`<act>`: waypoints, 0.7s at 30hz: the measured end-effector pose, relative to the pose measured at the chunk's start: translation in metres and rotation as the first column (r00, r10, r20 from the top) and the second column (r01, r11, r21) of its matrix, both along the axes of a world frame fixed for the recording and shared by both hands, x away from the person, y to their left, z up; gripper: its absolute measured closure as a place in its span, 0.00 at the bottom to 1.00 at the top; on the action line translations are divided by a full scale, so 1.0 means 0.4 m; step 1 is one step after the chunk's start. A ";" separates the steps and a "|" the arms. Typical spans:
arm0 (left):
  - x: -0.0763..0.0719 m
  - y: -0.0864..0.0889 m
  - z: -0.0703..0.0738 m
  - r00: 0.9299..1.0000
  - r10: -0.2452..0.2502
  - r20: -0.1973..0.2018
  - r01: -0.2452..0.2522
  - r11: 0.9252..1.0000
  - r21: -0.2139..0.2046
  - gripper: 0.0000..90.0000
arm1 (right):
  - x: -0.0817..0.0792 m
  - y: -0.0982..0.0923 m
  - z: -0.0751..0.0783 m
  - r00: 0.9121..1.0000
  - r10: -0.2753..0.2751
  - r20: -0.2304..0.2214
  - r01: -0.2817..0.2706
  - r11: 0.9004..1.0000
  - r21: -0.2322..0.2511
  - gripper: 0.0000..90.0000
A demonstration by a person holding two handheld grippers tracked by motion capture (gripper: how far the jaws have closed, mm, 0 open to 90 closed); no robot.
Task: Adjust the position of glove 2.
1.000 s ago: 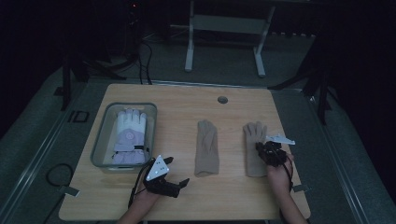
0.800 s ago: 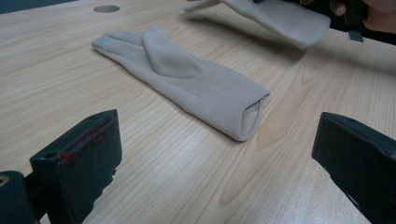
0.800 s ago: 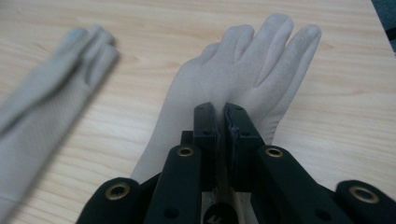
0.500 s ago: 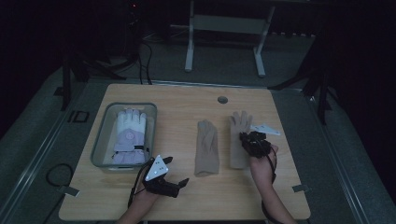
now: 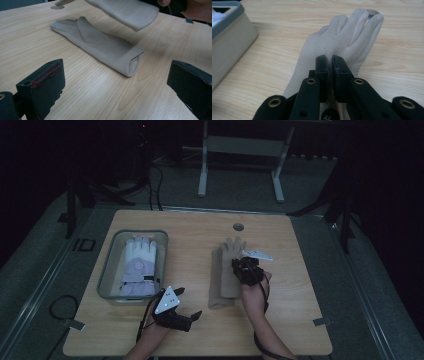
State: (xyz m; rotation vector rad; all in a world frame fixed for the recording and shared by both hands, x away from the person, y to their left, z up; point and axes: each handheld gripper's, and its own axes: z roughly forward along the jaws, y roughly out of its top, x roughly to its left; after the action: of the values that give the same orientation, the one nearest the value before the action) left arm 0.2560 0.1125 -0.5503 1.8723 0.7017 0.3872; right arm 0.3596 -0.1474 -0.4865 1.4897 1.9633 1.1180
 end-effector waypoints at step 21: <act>-0.003 -0.009 0.000 1.000 -0.020 -0.002 0.020 1.000 0.011 0.02 | 0.007 0.067 -0.129 0.993 0.022 -0.112 -0.024 1.000 -0.018 0.88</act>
State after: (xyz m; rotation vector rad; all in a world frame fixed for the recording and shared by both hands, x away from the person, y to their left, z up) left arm 0.2546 0.1090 -0.5501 1.8889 0.6831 0.3777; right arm 0.3626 -0.1206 -0.5383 1.5545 2.0646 1.0421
